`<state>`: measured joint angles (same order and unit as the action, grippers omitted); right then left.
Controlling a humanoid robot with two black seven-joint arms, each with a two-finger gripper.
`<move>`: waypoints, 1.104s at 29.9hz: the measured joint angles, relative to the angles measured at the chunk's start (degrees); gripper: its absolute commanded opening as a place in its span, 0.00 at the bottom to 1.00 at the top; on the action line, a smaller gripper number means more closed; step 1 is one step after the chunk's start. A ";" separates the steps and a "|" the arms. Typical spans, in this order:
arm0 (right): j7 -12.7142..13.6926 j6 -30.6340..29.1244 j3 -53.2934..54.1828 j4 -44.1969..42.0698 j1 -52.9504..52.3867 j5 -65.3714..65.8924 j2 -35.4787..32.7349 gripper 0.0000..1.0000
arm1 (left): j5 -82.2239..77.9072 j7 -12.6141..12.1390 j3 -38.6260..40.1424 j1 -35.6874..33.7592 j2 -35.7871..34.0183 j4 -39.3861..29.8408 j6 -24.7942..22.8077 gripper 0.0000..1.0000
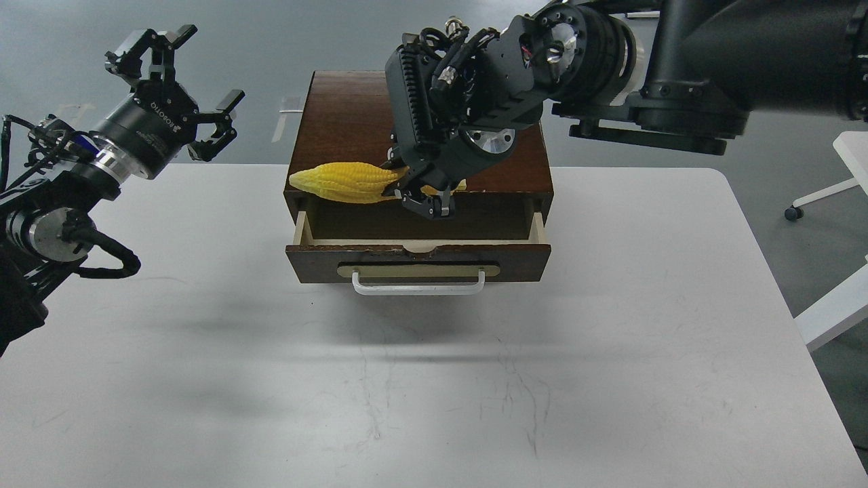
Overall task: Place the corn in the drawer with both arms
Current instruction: 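Carry the corn over the open drawer and lower it inside, then open the right gripper to release the corn in the drawer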
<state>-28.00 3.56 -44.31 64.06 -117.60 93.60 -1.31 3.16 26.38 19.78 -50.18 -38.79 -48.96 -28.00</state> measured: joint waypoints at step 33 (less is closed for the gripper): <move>0.00 0.04 -3.06 -0.26 4.66 -0.06 0.98 0.36 | 0.03 0.09 0.44 0.09 -0.76 0.01 0.00 0.98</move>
<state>-28.00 3.61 -47.38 63.80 -112.93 93.54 -0.32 3.19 26.47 20.22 -50.10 -39.55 -48.95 -28.00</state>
